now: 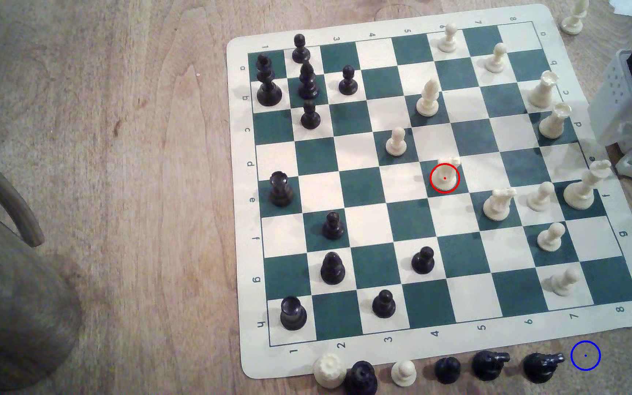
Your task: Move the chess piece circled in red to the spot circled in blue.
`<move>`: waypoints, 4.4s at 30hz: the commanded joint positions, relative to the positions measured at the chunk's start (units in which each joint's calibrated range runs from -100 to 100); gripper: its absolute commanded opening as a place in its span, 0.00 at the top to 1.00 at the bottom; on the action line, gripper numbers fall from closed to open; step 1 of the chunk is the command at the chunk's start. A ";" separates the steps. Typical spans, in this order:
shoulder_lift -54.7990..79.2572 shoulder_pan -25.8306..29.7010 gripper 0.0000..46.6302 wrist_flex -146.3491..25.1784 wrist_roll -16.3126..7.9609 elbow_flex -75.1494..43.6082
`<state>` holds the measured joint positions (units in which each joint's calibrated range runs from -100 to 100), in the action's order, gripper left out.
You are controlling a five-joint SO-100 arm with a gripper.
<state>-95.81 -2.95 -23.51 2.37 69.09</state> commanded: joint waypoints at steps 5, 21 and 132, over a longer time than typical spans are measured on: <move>0.14 -3.03 1.00 -11.38 -0.73 -4.99; 11.77 4.32 0.97 -41.85 -7.57 -11.61; 76.54 9.87 0.99 -28.25 -11.87 -23.67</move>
<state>-18.06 6.78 -51.39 -9.16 48.31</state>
